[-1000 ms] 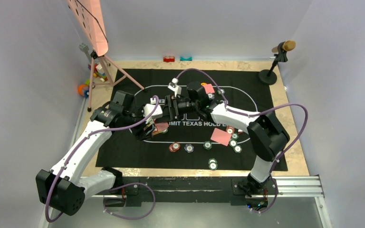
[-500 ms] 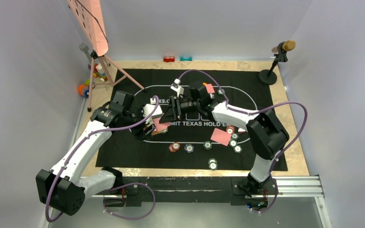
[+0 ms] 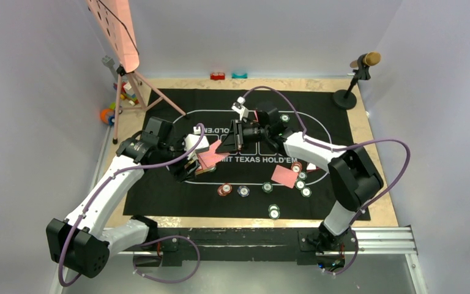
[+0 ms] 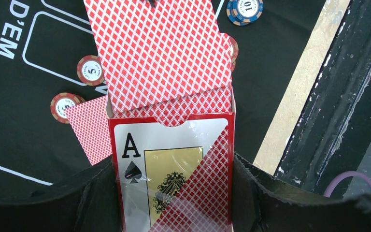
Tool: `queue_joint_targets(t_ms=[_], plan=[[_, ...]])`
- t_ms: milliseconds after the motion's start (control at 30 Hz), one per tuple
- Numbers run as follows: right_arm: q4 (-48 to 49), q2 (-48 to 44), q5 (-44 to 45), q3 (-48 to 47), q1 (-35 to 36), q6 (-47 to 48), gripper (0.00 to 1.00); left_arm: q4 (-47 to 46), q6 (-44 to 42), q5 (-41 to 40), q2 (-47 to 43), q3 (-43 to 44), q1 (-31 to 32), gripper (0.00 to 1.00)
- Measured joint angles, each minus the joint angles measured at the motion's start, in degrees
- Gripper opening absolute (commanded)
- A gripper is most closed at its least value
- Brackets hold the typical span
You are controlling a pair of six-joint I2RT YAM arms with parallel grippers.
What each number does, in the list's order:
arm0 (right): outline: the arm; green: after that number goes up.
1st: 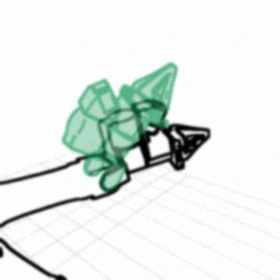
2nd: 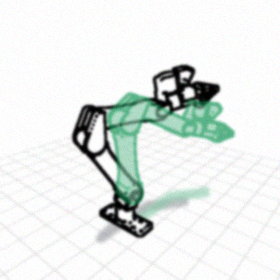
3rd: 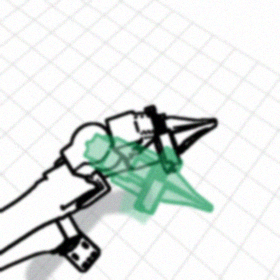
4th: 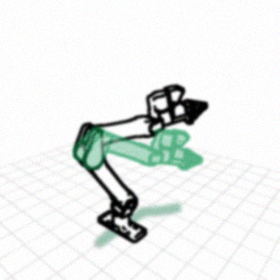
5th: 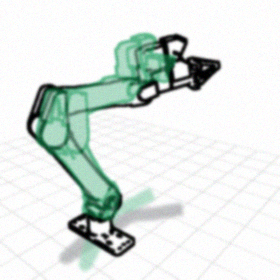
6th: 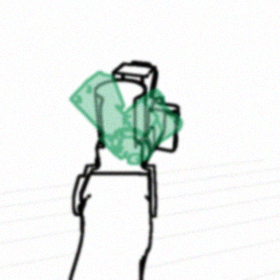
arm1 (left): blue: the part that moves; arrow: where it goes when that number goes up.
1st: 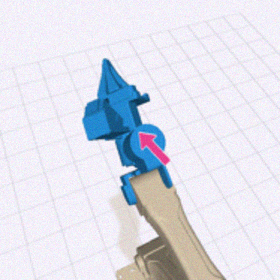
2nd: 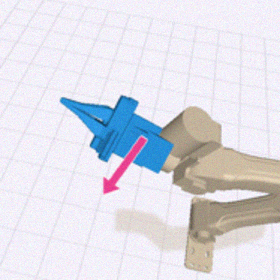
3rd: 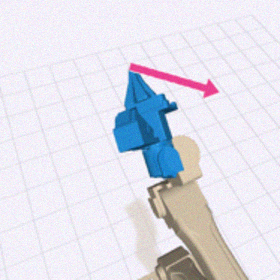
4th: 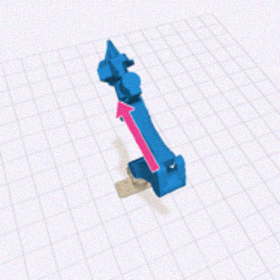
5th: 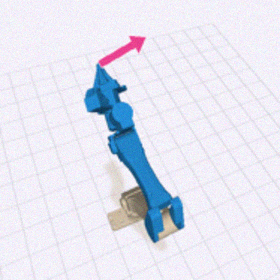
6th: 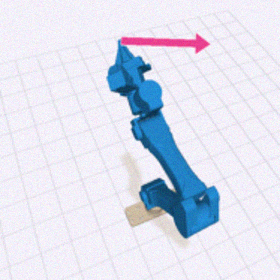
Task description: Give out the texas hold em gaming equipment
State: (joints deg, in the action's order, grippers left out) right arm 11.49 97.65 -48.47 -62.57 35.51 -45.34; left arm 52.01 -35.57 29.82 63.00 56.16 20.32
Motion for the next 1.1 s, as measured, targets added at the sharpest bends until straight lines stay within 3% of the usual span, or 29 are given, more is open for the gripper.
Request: queue_joint_targets(t_ms=[167, 600, 833, 1100], plan=[[-0.2, -1.7, 0.0, 0.3, -1.4, -0.1, 0.0, 0.0, 0.0, 0.0, 0.0, 0.0, 0.0, 0.48], [-0.3, -3.8, 0.5, 0.5, -8.6, 0.0, 0.0, 0.0, 0.0, 0.0, -0.3, 0.0, 0.0, 0.48], [3.0, 5.4, 1.3, -0.9, -6.8, -1.7, 0.0, 0.0, 0.0, 0.0, -0.5, 0.0, 0.0, 0.48], [1.7, 20.5, 2.9, -15.0, 2.6, -2.2, 0.0, 0.0, 0.0, 0.2, -0.7, 0.0, 0.0, 0.47]])
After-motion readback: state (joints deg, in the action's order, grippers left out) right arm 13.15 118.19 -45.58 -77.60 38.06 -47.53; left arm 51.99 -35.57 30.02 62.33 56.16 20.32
